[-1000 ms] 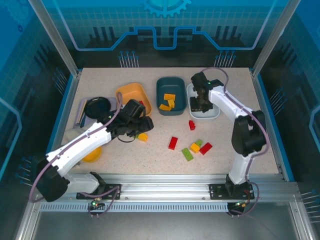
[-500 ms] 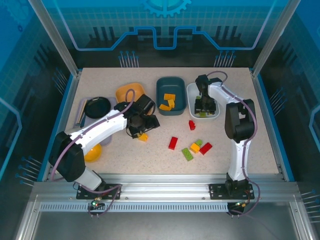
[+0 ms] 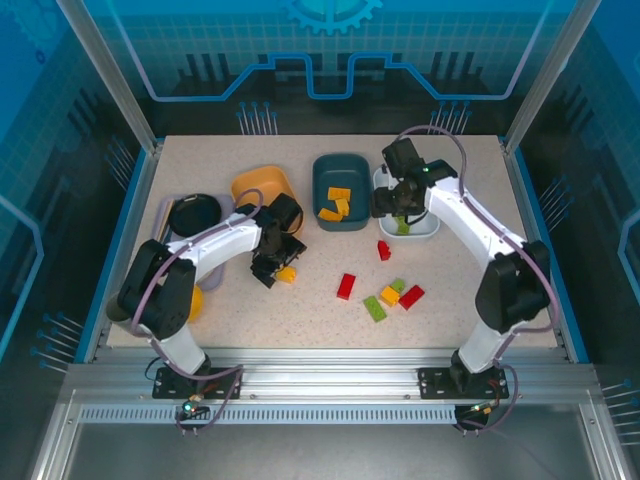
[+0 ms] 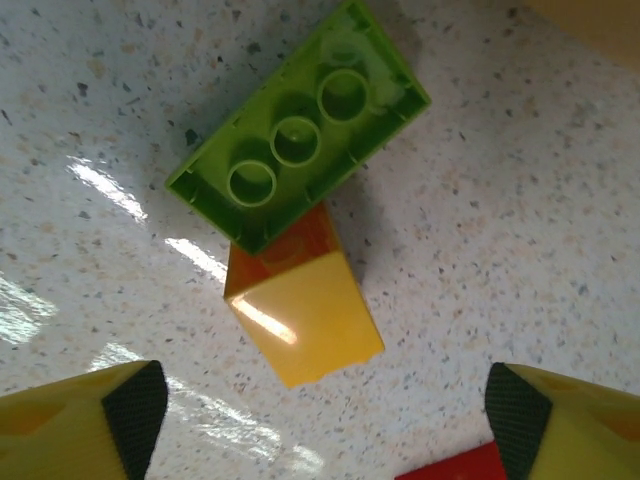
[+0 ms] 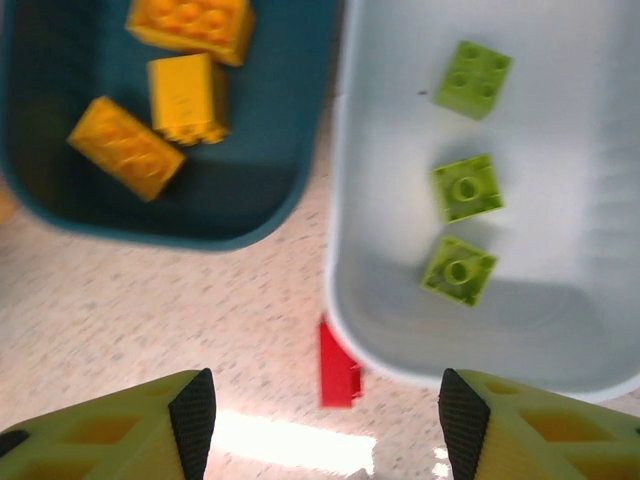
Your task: Sort the legos into containers by color
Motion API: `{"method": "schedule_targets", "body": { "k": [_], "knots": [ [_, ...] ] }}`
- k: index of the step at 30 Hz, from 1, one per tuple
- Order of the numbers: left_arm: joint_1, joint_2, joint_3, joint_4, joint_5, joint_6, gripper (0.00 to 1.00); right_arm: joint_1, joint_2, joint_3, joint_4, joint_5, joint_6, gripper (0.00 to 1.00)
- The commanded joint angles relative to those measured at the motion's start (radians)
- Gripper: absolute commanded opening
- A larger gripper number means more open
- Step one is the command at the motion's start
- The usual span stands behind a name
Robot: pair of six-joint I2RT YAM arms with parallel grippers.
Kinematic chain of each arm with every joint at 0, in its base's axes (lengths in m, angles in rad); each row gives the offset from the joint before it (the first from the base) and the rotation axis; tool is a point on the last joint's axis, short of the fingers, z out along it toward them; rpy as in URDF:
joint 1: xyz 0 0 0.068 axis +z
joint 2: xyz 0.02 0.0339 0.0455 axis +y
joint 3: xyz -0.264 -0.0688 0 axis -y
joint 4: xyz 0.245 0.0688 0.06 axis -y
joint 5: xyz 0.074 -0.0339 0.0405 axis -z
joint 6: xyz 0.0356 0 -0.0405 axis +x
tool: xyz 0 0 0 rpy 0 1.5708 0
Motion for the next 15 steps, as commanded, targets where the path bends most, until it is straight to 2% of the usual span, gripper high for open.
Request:
{"method": "schedule_targets", "body": {
  "k": [1, 3, 7, 9, 13, 15],
  "knots": [
    [0.005, 0.028, -0.003, 0.012, 0.018, -0.099, 0.79, 0.034, -0.061, -0.078, 0.004, -0.020, -0.001, 0.63],
    [0.005, 0.038, -0.016, 0.022, 0.019, -0.109, 0.72, 0.048, -0.100, -0.109, 0.003, -0.026, 0.011, 0.63],
    [0.004, 0.045, -0.047, 0.057, 0.017, -0.127, 0.50, 0.060, -0.153, -0.143, -0.006, -0.034, 0.026, 0.63],
    [0.005, 0.057, -0.051, 0.057, 0.019, -0.132, 0.50, 0.059, -0.168, -0.146, -0.010, -0.035, 0.025, 0.63],
    [0.002, 0.074, -0.043, 0.041, 0.014, -0.130, 0.57, 0.060, -0.182, -0.136, -0.018, -0.037, 0.022, 0.62],
    [0.000, 0.078, -0.044, 0.042, 0.011, -0.126, 0.52, 0.060, -0.182, -0.129, -0.019, -0.038, 0.022, 0.62]
  ]
}}
